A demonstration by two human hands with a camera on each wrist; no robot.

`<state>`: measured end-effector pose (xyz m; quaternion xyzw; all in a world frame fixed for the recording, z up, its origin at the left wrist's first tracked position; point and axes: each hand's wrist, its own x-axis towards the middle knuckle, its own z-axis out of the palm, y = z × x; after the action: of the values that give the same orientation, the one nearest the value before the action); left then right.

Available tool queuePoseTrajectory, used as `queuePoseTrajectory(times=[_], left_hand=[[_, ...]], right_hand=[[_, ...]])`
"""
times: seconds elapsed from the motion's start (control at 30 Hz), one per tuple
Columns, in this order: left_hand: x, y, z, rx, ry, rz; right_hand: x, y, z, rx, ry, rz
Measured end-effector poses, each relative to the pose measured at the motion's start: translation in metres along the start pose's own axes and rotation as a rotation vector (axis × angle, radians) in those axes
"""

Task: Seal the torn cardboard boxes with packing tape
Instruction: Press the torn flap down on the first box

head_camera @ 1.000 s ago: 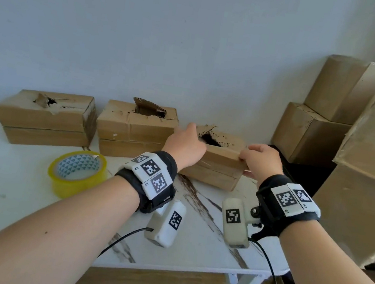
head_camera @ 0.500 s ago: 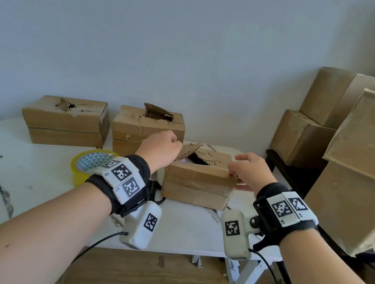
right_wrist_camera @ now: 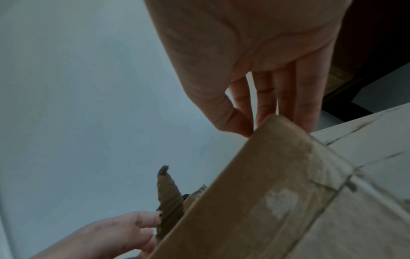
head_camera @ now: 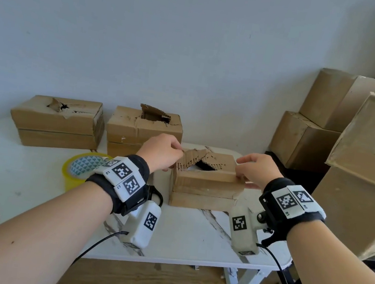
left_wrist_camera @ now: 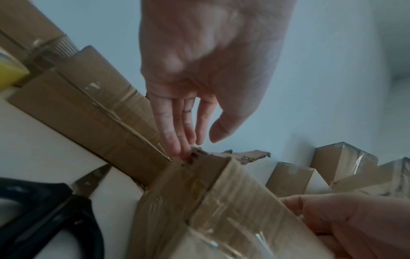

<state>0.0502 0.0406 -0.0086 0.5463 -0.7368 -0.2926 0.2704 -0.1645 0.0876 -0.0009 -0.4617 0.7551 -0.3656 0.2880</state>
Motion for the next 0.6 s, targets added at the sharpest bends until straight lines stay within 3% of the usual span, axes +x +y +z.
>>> queuePoseTrajectory(times=[0.23,0.37,0.6], left_hand=[[0.016,-0.003,0.002,0.081,-0.050,0.118],[0.023,0.006,0.001,0.100,-0.108,0.130],[0.024,0.004,-0.004,0.016,-0.128,0.088]], right_hand=[[-0.001,-0.019,0.004,-0.008,0.095,-0.169],[-0.004,-0.041,0.016,-0.076,-0.016,-0.210],[-0.007,-0.064,0.048,-0.113,-0.197,-0.147]])
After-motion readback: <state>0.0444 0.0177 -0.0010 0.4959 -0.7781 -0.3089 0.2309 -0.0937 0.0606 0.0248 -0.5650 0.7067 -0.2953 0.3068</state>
